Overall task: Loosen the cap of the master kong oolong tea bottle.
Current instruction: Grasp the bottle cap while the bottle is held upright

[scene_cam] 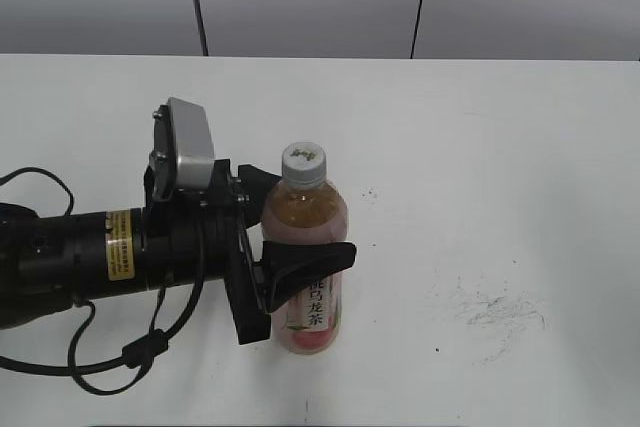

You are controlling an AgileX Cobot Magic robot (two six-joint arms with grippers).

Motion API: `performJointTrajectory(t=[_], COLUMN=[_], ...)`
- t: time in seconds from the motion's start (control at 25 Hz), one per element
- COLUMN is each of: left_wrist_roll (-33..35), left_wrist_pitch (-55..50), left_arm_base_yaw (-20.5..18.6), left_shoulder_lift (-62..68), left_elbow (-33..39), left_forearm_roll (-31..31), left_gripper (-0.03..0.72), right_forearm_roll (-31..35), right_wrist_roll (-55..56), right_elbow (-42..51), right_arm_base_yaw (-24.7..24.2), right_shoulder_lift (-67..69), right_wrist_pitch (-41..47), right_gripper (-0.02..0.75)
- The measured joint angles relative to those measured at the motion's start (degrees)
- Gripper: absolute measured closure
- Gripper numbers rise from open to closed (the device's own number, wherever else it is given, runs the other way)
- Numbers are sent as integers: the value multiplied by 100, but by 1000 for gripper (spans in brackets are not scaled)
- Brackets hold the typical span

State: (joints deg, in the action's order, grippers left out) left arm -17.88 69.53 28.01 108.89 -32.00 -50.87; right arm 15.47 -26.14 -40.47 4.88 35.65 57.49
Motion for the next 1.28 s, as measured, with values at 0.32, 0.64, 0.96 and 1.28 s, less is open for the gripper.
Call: performJointTrajectory(t=[0.32, 0.64, 0.96, 1.28], left_wrist_roll=[0, 0, 0, 0], left_wrist_pitch=[0, 0, 0, 0], left_arm_base_yaw=[0, 0, 0, 0], left_shoulder_lift=[0, 0, 0, 0], left_elbow=[0, 0, 0, 0], left_forearm_roll=[0, 0, 0, -2], left_gripper=[239, 239, 239, 239], right_forearm_roll=[196, 214, 146, -893], right_wrist_roll=[-553, -565, 394, 1951], right_elbow=[-1444, -3138, -4625, -5948], right_arm_base_yaw=[794, 1877, 3043, 4031], right_shoulder_lift=[1824, 3459, 4884, 6176], right_wrist_pitch=[215, 1014, 1197, 1226], right_gripper=[311, 337, 339, 339])
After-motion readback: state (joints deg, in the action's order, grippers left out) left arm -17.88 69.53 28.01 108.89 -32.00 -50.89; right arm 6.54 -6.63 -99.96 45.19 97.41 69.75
